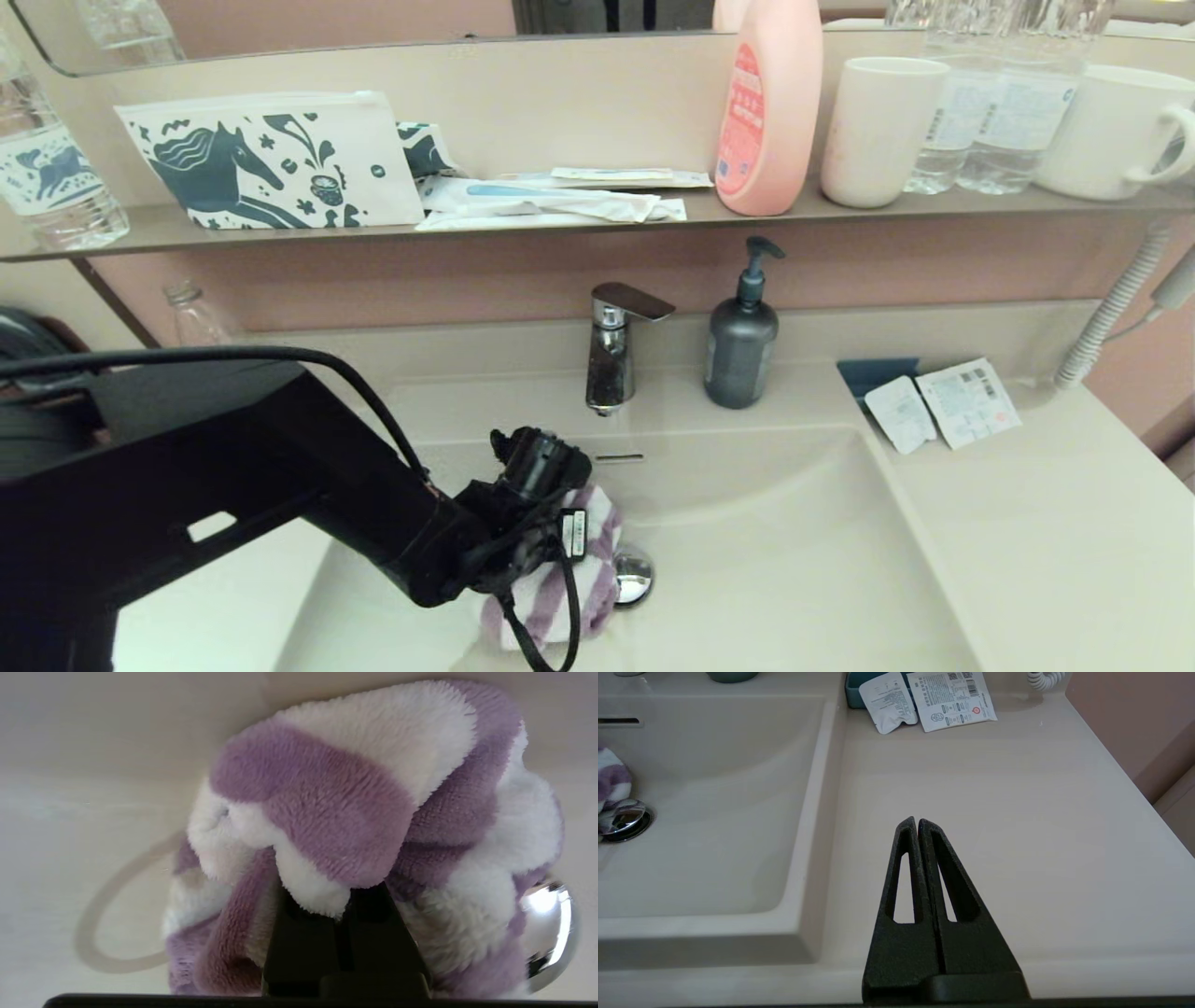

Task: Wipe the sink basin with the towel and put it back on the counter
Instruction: Wipe the sink

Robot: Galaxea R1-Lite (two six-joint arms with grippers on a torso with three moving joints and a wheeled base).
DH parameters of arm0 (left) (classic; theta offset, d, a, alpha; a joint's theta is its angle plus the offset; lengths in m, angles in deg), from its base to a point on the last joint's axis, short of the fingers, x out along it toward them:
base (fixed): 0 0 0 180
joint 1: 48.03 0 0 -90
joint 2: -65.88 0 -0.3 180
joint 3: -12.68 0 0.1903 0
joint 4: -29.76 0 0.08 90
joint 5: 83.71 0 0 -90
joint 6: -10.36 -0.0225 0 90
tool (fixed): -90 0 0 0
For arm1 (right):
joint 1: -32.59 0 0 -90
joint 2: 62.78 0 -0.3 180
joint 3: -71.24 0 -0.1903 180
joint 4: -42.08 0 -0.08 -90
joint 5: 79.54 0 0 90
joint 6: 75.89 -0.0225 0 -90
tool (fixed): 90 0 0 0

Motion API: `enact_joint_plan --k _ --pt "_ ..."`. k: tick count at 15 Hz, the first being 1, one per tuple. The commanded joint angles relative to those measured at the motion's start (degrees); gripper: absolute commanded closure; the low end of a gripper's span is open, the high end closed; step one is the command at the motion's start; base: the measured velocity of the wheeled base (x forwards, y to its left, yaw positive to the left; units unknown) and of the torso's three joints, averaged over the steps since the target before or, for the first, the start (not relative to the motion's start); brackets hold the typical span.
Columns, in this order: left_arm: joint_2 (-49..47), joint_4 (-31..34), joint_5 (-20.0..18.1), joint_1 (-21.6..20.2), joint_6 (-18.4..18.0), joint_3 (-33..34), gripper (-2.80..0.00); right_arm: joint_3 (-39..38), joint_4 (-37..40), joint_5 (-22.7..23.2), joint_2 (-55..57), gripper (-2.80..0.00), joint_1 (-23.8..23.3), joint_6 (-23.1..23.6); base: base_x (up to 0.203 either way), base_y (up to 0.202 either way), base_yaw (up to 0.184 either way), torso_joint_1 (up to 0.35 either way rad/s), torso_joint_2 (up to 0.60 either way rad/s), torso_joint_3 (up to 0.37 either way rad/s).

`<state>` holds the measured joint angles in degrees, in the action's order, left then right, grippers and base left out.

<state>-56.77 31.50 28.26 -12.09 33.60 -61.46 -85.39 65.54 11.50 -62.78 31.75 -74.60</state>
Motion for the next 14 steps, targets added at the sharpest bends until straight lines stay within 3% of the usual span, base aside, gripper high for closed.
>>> enact_joint_plan --k 1,5,11,14 --pt "-3.9 0.08 2.38 3.68 1.81 -2.99 0.0 0.0 -0.01 0.02 0.0 0.0 -0.01 0.03 0.0 0.0 0.0 0.0 0.0 0.0" --pt "-6.91 0.62 3.58 7.78 2.87 -6.92 0.0 0.0 -0.01 0.02 0.0 0.0 0.05 0.03 0.0 0.0 0.0 0.0 0.0 0.0" --pt "-8.75 12.19 3.7 11.85 7.56 -19.23 0.0 0.0 -0.01 0.02 0.0 0.0 0.05 0.03 0.0 0.0 0.0 0.0 0.0 0.0" --pt "-12.43 14.64 4.0 13.17 7.89 -25.2 0.0 0.0 -0.01 0.02 0.0 0.0 -0.03 0.03 0.0 0.0 0.0 0.0 0.0 0.0"
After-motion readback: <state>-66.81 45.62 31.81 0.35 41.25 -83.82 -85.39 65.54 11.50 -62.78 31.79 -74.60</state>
